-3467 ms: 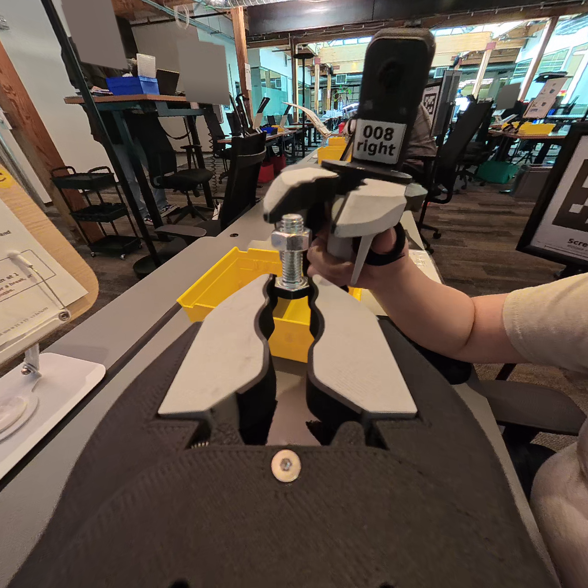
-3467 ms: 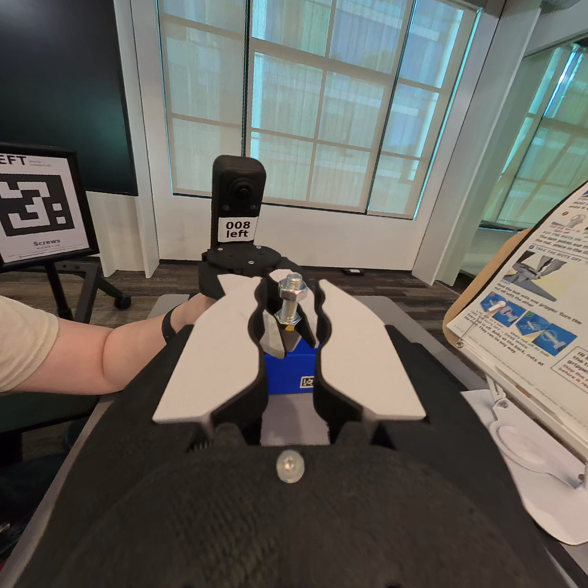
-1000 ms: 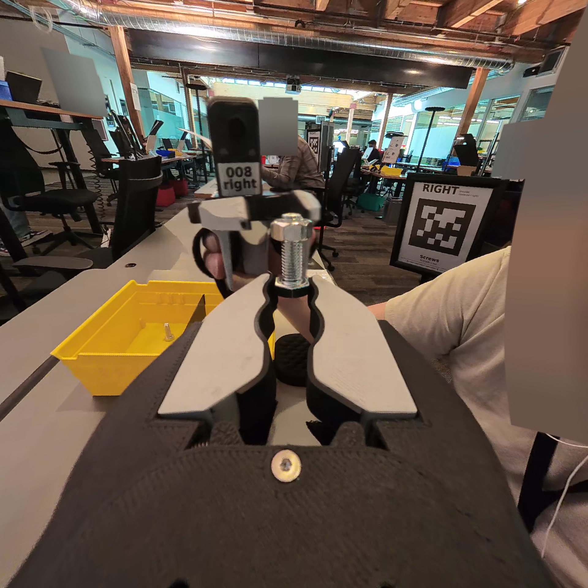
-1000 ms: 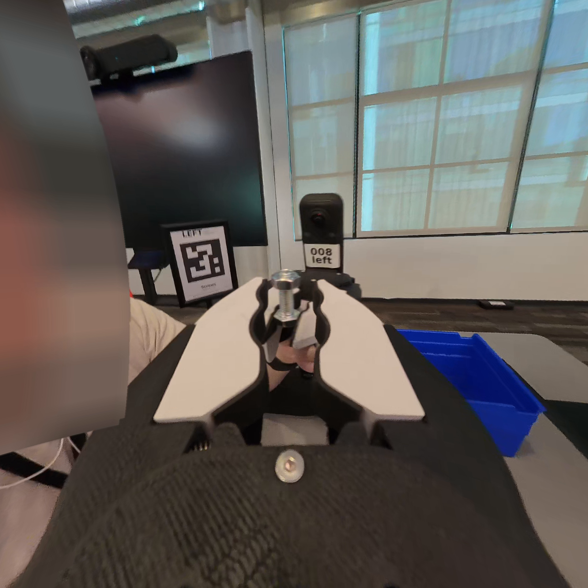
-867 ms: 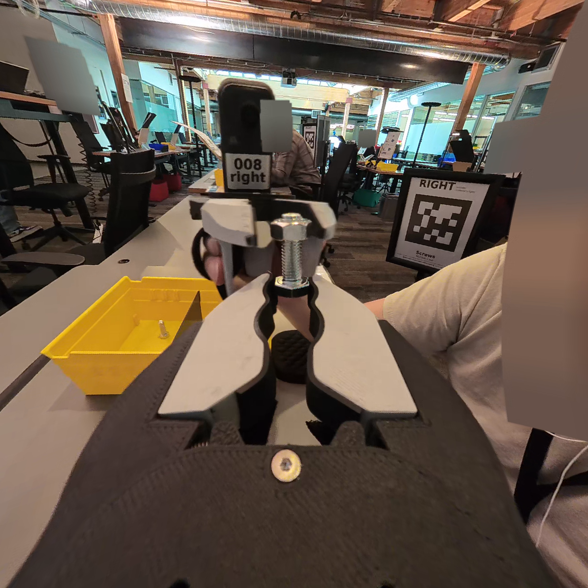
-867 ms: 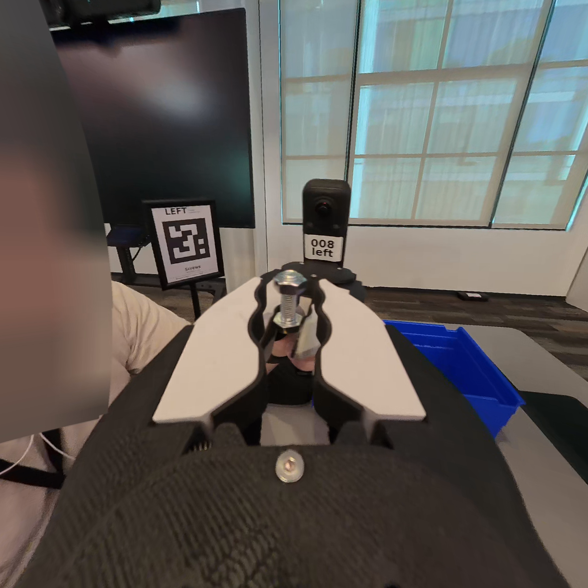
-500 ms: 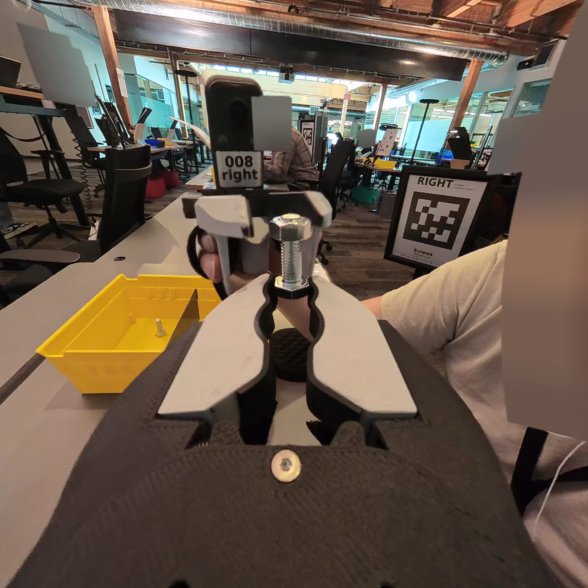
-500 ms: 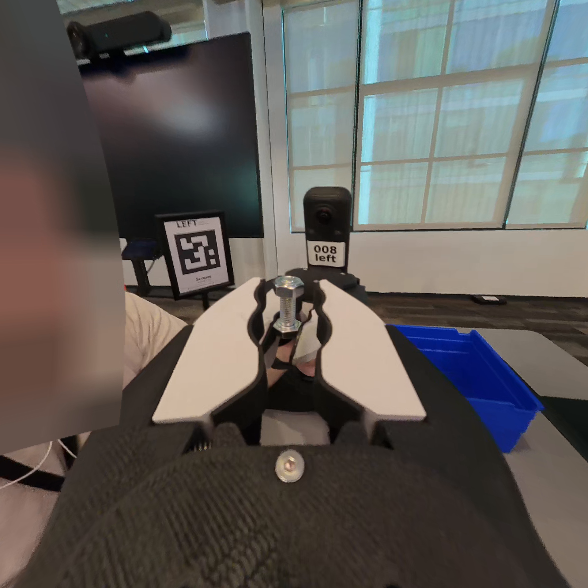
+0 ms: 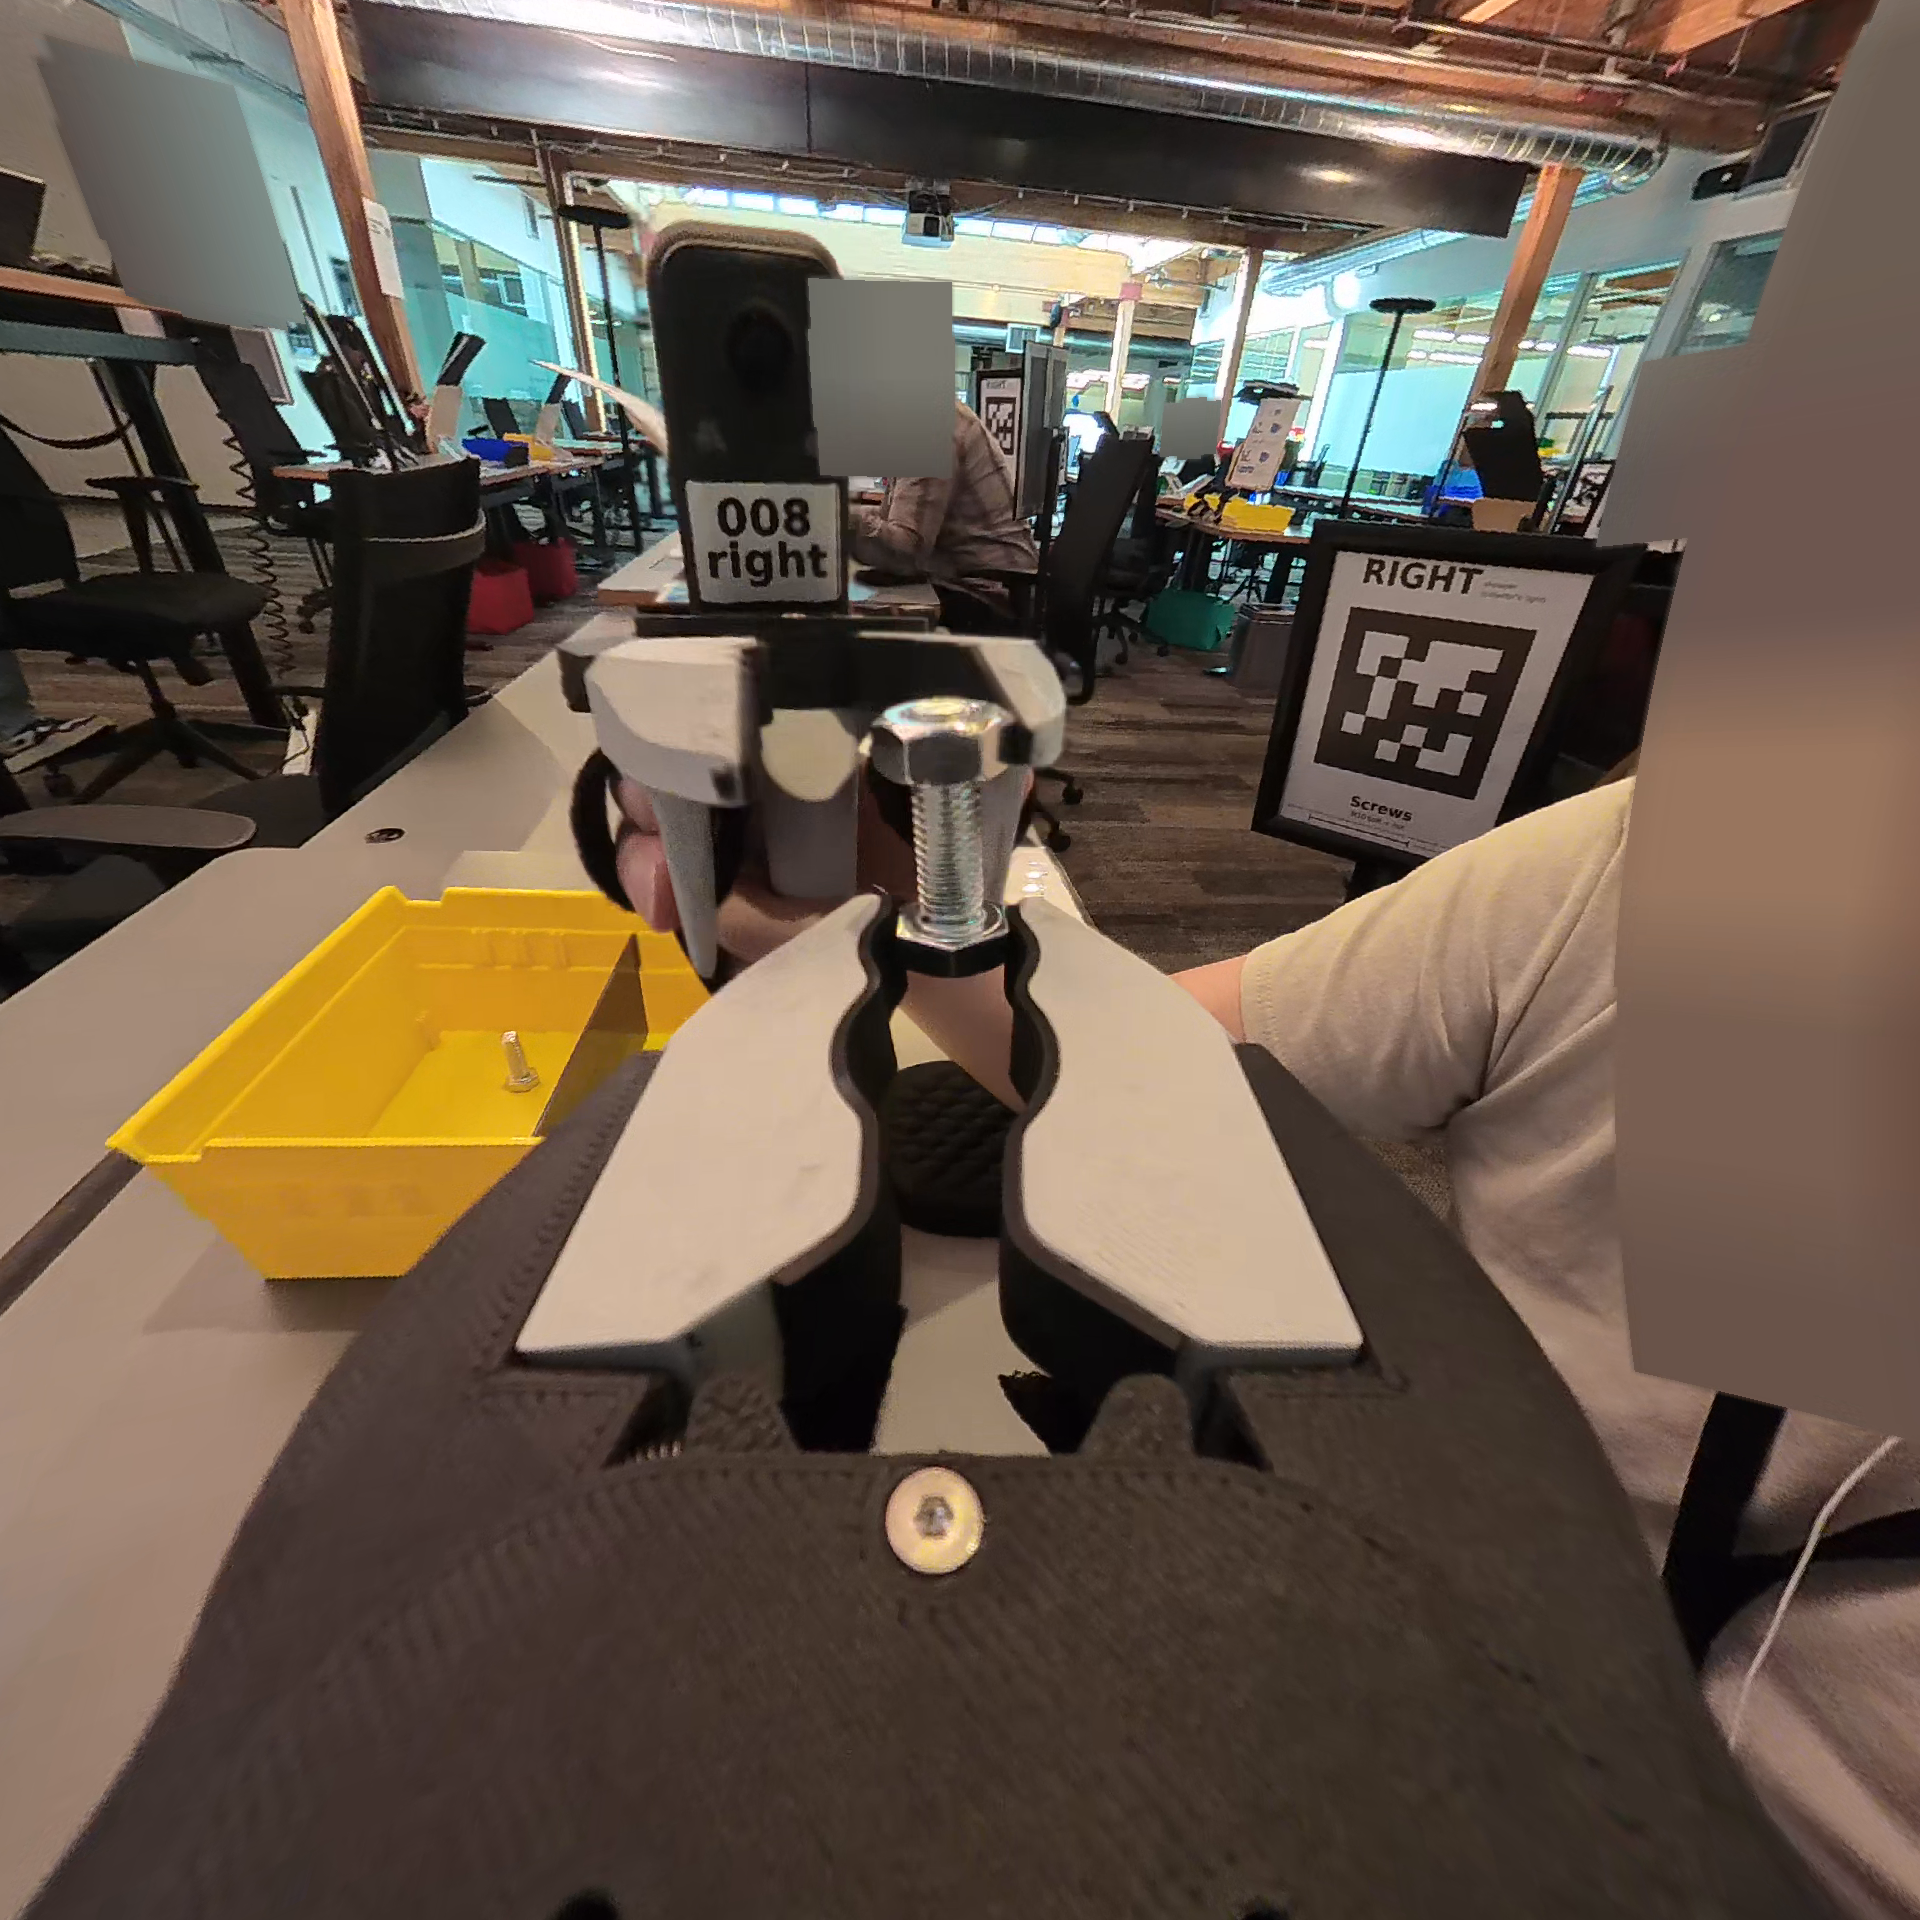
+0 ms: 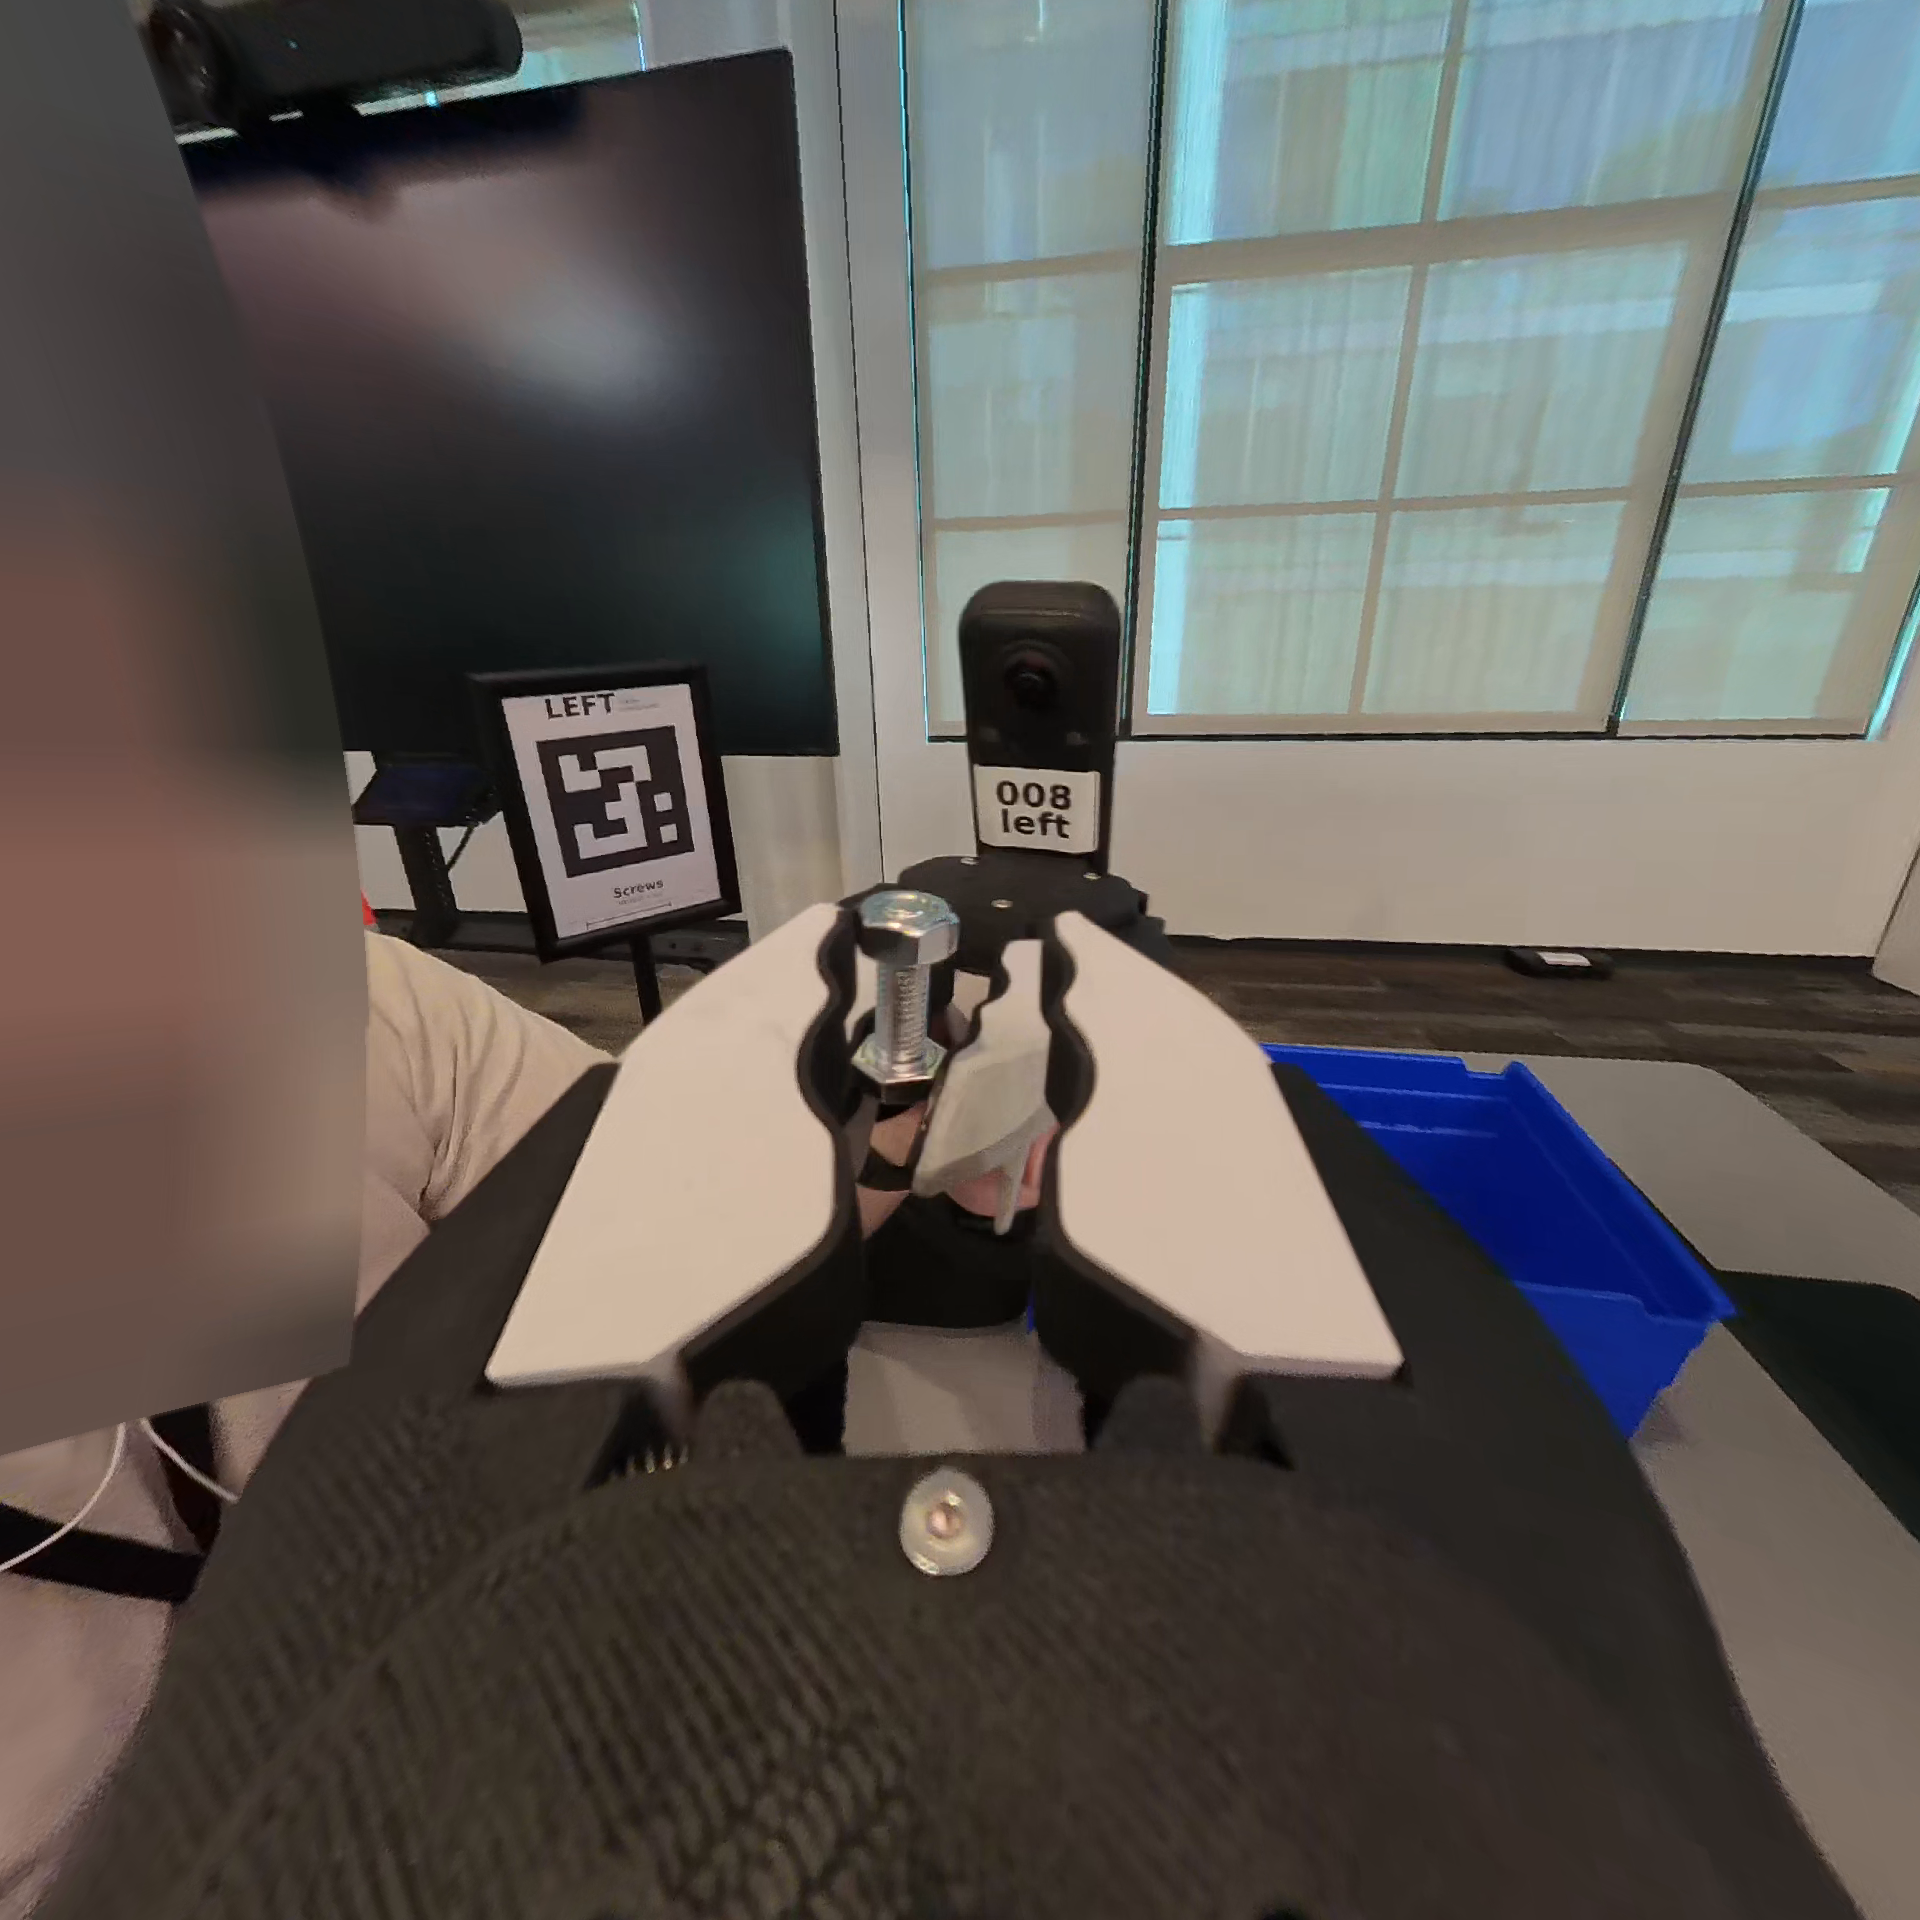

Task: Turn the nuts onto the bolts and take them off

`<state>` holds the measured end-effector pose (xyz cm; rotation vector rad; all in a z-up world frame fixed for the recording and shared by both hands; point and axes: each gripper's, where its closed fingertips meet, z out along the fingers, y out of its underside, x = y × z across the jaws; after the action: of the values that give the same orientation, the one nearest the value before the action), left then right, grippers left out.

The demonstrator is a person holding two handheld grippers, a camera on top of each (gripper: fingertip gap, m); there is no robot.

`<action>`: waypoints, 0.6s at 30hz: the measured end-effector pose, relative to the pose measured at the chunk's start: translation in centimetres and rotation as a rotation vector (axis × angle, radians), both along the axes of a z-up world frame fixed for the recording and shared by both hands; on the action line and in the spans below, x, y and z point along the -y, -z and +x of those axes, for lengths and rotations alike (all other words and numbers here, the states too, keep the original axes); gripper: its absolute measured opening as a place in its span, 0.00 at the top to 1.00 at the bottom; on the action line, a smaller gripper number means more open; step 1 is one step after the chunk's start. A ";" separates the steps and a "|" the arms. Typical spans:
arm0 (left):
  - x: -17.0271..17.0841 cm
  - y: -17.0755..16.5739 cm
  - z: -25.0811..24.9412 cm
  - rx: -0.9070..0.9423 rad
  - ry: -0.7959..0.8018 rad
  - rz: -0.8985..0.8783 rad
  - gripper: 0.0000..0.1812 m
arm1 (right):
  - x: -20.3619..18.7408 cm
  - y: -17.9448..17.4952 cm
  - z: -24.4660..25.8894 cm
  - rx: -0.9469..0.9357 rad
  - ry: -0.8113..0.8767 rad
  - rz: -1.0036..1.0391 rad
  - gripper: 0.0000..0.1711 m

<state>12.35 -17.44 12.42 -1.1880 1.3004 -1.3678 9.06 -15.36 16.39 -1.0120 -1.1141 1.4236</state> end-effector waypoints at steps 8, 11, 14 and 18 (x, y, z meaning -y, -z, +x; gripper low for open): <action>-0.5 -0.1 -0.3 -0.003 -0.030 0.010 0.90 | 0.5 -0.7 0.6 -0.032 -0.055 -0.034 0.82; -0.1 -0.1 -0.2 0.003 -0.005 0.007 0.90 | 0.5 -0.4 0.1 -0.011 -0.015 0.002 0.82; 0.3 -0.4 -0.2 0.011 0.003 0.018 0.90 | -0.6 -0.4 0.8 -0.031 -0.021 -0.058 0.83; 0.3 -0.4 -0.3 -0.001 -0.014 0.024 0.90 | -0.3 -1.4 1.7 -0.090 -0.069 -0.091 0.85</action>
<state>12.10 -17.78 12.81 -1.1794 1.3032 -1.3382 10.80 -15.05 17.78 -0.9708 -1.0348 1.5725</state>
